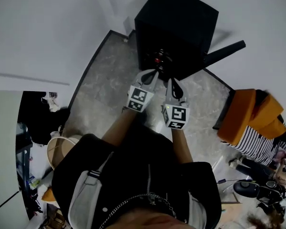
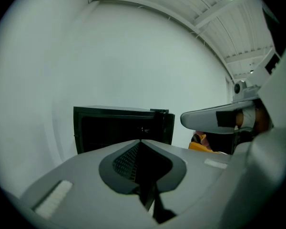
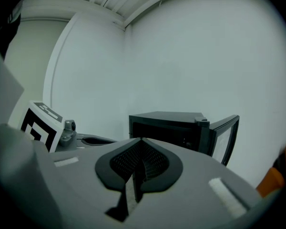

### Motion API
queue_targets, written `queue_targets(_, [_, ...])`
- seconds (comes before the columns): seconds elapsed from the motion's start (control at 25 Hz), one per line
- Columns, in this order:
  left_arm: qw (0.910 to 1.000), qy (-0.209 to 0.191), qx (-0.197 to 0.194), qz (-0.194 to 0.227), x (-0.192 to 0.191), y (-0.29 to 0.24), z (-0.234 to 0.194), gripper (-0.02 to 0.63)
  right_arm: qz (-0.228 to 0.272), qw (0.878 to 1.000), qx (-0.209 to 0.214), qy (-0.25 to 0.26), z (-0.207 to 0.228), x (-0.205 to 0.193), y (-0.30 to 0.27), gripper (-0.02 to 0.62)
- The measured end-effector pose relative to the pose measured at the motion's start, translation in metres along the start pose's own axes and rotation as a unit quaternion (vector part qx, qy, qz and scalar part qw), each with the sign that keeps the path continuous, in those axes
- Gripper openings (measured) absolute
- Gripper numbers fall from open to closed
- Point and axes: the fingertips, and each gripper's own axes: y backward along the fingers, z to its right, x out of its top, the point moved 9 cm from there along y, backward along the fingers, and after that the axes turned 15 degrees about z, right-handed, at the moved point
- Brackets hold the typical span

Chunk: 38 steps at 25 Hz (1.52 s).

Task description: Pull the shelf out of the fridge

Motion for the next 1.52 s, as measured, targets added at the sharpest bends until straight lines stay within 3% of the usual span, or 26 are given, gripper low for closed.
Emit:
queue_targets(0.44, [0.9997, 0.010, 0.020, 0.011, -0.025, -0.066, -0.070, 0.011, -0.006, 1.000, -0.023, -0.005, 0.010, 0.009, -0.059, 0.002])
queue_targets(0.92, [0.9997, 0.021, 0.009, -0.006, -0.048, -0.115, -0.110, 0.011, -0.038, 0.998, -0.039, 0.008, 0.015, -0.001, -0.087, 0.002])
queue_targets(1.08, [0.9972, 0.074, 0.016, 0.001, -0.062, -0.122, -0.122, 0.012, -0.050, 0.998, -0.045, 0.007, 0.010, -0.007, -0.084, 0.002])
queue_targets(1.28, [0.9875, 0.147, 0.043, 0.038, -0.068, -0.129, -0.136, 0.026, -0.063, 0.996, -0.058, 0.009, 0.009, -0.012, -0.080, 0.002])
queue_targets(1.52, [0.9610, 0.258, 0.071, 0.069, -0.085, -0.136, -0.147, 0.075, -0.068, 0.996, -0.062, 0.015, 0.008, -0.011, -0.073, 0.002])
